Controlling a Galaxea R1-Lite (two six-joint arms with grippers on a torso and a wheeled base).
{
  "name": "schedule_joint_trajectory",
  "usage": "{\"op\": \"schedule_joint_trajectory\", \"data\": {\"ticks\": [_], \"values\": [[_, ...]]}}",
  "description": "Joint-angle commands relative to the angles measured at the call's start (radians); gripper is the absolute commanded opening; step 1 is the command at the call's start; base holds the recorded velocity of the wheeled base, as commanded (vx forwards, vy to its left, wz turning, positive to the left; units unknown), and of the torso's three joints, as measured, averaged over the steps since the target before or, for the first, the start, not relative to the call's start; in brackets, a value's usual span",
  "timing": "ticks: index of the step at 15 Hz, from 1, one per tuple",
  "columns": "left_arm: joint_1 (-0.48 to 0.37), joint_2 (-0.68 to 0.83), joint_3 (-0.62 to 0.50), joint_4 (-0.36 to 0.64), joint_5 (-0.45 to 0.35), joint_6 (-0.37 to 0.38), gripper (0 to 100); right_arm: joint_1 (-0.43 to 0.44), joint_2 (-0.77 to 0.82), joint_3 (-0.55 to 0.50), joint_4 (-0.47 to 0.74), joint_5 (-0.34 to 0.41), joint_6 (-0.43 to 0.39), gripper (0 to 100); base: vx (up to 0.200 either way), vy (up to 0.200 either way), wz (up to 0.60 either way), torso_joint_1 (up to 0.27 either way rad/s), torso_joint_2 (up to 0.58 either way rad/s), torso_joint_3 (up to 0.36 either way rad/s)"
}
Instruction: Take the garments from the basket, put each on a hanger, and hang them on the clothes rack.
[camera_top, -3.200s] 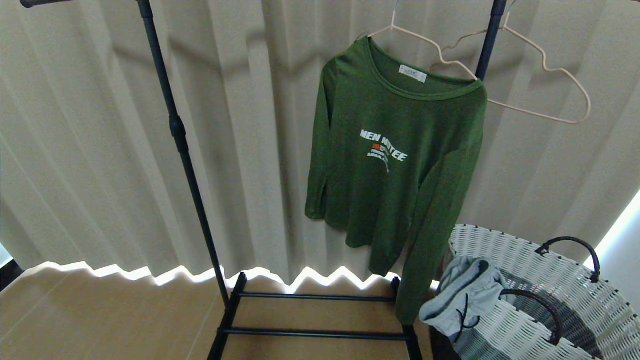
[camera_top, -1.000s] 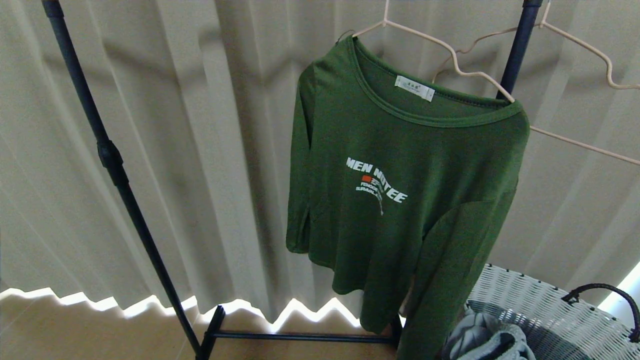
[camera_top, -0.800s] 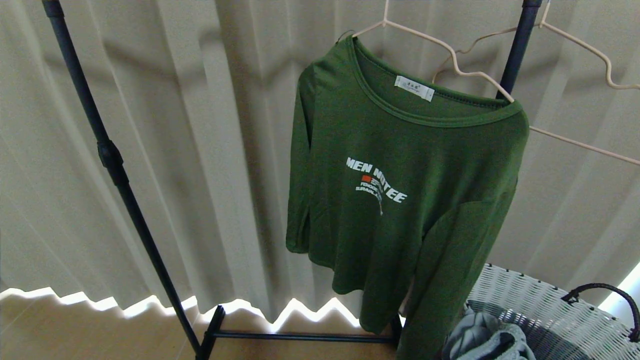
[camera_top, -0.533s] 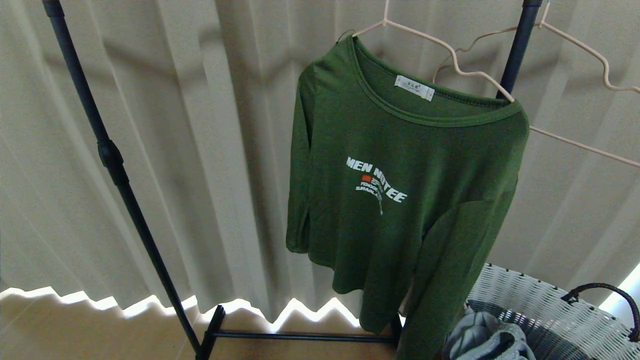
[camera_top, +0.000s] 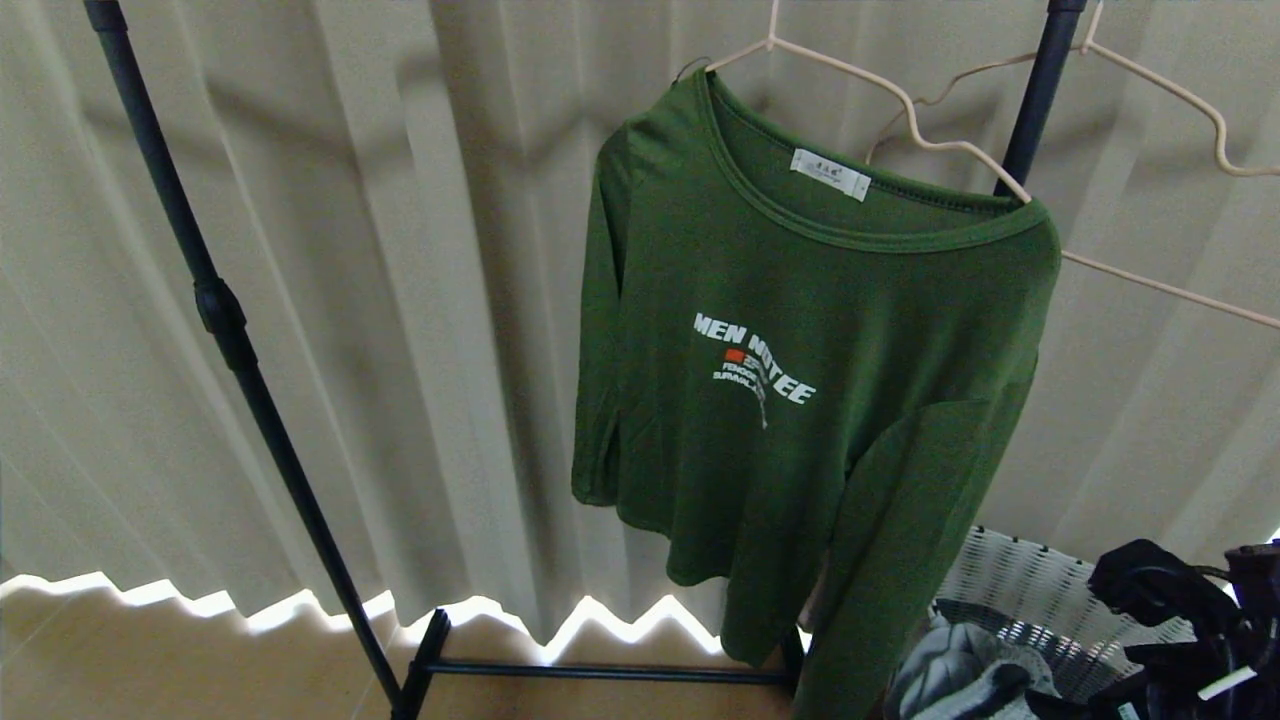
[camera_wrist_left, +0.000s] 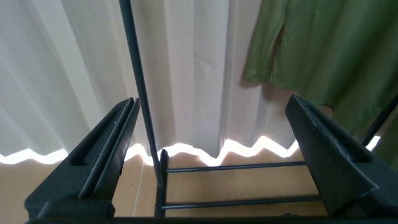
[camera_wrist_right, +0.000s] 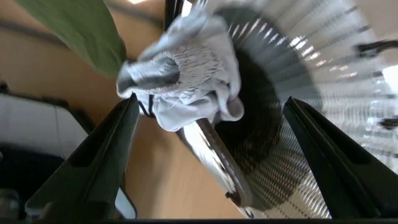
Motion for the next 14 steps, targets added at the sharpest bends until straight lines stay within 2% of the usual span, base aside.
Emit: {"op": "schedule_joint_trajectory", "data": {"ticks": [1,5,14], "values": [[0.000,0.000,0.001,0.000,0.000,0.000,100,0.001,0.146,-0.017,-0.016,-0.002,-0.005,100,0.000,0.000,0.00,0.000,0.00,0.000],[0.000,0.000,0.001,0.000,0.000,0.000,100,-0.024,0.252,-0.026,-0.140,-0.027,-0.005,100,0.000,0.000,0.00,0.000,0.00,0.000],[0.000,0.000,0.001,0.000,0.000,0.000,100,-0.054,0.289,-0.034,-0.169,-0.056,-0.005,100,0.000,0.000,0.00,0.000,0.00,0.000]]}}
